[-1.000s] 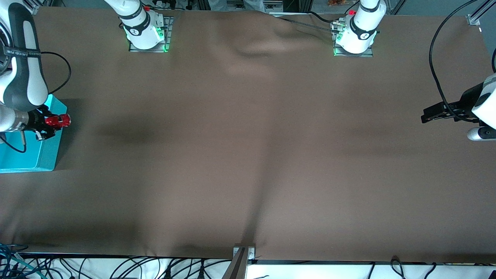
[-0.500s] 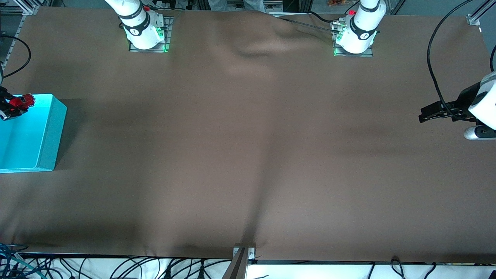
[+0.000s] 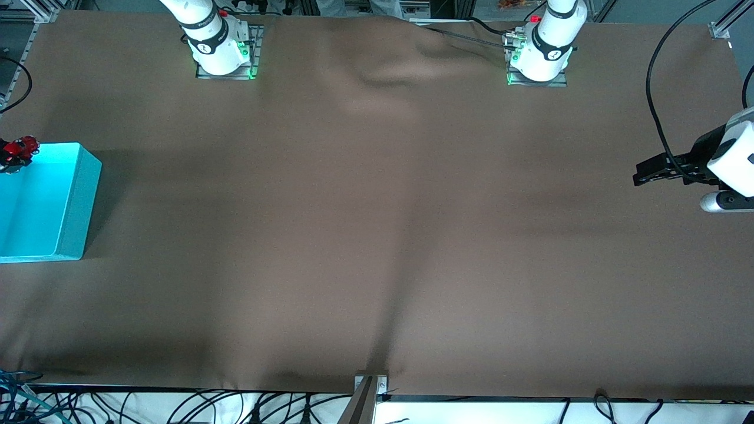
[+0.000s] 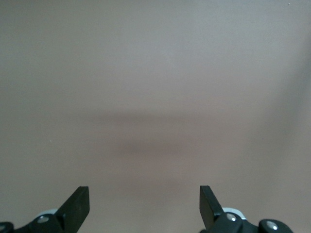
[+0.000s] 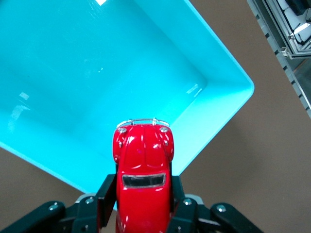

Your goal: Wind red beetle toy and store in blue box

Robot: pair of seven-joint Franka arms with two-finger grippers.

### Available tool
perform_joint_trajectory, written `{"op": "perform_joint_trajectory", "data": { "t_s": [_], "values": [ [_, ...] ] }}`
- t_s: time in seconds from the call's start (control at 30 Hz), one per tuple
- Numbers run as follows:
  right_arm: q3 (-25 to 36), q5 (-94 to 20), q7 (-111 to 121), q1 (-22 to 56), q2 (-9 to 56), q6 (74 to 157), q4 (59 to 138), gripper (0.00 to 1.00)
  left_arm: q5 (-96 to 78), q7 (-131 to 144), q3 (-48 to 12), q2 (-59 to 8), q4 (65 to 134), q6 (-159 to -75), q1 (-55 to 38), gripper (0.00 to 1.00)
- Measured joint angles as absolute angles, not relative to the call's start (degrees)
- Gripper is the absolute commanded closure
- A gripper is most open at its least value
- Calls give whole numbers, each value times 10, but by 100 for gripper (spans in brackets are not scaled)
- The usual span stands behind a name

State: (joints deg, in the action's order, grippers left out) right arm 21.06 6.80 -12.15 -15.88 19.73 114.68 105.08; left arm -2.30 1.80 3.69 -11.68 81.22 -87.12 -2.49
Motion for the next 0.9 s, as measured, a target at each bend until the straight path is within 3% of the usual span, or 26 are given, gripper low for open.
{"op": "perform_joint_trajectory", "data": {
  "t_s": [0.9],
  "values": [
    [210,-28,50,-219,323,1291,1056,100,-52,18,37,-117,812,-871,-26,0]
  ]
}}
